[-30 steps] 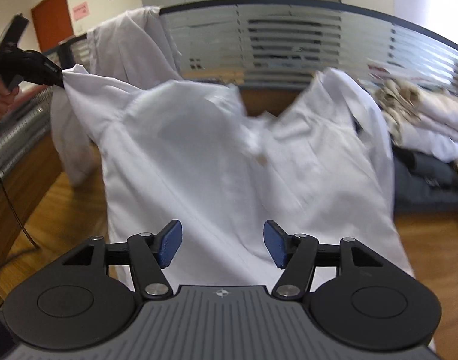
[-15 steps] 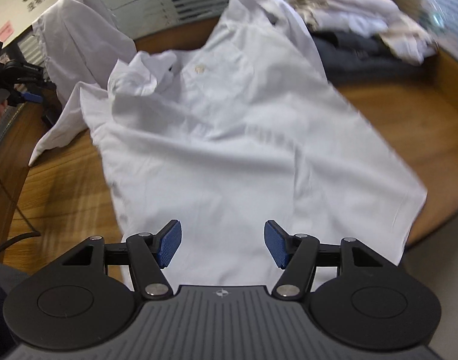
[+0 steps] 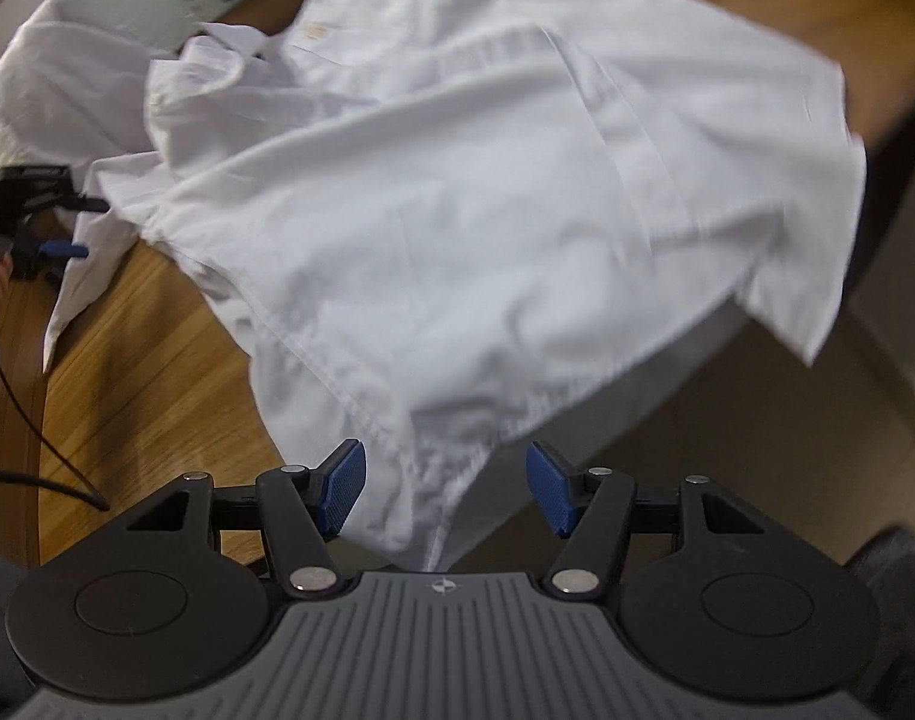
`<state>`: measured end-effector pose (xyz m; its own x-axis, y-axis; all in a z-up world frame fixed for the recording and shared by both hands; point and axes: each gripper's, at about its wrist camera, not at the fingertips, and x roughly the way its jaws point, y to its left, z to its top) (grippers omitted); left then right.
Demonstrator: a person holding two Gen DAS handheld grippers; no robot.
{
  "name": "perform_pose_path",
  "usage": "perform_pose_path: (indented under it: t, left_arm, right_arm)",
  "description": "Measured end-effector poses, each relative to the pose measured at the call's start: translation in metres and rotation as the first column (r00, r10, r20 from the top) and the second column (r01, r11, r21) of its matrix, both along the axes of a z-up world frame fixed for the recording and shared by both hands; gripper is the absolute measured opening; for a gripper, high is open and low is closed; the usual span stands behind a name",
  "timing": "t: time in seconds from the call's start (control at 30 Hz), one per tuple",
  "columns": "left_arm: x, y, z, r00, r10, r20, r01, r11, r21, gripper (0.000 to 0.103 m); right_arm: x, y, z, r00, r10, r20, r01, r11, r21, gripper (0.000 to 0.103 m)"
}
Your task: Fold clothes
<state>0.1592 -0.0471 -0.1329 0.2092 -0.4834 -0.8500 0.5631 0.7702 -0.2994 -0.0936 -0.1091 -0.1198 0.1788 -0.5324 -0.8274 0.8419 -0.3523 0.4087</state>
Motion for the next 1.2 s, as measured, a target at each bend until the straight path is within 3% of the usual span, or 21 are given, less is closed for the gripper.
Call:
perform_pose_path:
  t: [0.17,0.43,0.5,0.53,0.57,0.63,0.67,0.73,0.83,0.97,1.1,1.2]
  left_arm:
    - [0.009,-0.006,-0.017,0.996,0.063,-0.068,-0.064,0.998,-0.018,0.063]
    - [0.015,-0.030,-0.040,0.995,0.048,-0.084,-0.046,0.999,0.027,0.061]
    - [0.016,-0.031,-0.042,0.992,0.057,-0.110,-0.056,0.998,0.009,0.054]
    - [0.016,-0.031,-0.043,0.990,0.062,-0.125,-0.063,0.998,-0.002,0.045]
    - [0.017,-0.032,-0.044,0.988,0.067,-0.139,-0.069,0.998,-0.012,0.038]
    - [0.018,-0.032,-0.046,0.983,0.076,-0.168,-0.083,0.996,-0.033,0.026]
    - [0.018,-0.032,-0.044,0.982,0.079,-0.174,-0.088,0.995,-0.044,0.017]
    - [0.017,-0.031,-0.035,0.981,0.086,-0.175,-0.100,0.992,-0.072,0.011]
    - [0.015,-0.024,-0.014,0.982,0.087,-0.169,-0.111,0.984,-0.140,0.009]
    - [0.014,-0.015,0.013,0.985,0.055,-0.166,-0.091,0.972,-0.217,0.009]
    - [0.019,-0.009,0.016,0.989,0.012,-0.149,-0.041,0.981,-0.191,0.009]
    - [0.025,-0.006,0.004,0.987,-0.006,-0.161,-0.017,0.990,-0.142,0.009]
  right_arm:
    - [0.005,0.001,-0.014,0.998,-0.031,0.049,0.031,0.999,0.008,0.066]
    - [0.005,0.006,-0.030,0.986,-0.070,0.150,0.072,0.997,-0.013,0.064]
    - [0.005,0.008,-0.033,0.981,-0.077,0.177,0.083,0.996,-0.025,0.058]
    - [0.006,0.008,-0.032,0.981,-0.076,0.178,0.085,0.996,-0.040,0.047]
    - [0.006,0.009,-0.031,0.981,-0.077,0.177,0.088,0.995,-0.056,0.043]
    - [0.006,0.013,-0.024,0.984,-0.101,0.146,0.115,0.989,-0.090,0.022]
    - [0.006,0.016,-0.021,0.985,-0.113,0.131,0.128,0.986,-0.110,0.020]
    - [0.006,0.024,-0.006,0.987,-0.126,0.104,0.143,0.974,-0.174,0.011]
    - [0.014,0.037,0.029,0.995,-0.102,0.022,0.104,0.956,-0.274,0.009]
    - [0.039,0.056,0.083,0.989,-0.020,-0.149,-0.041,0.917,-0.396,0.008]
    - [0.071,0.069,0.110,0.955,0.091,-0.281,-0.207,0.886,-0.415,0.008]
    - [0.092,0.076,0.100,0.939,0.180,-0.293,-0.285,0.884,-0.371,0.012]
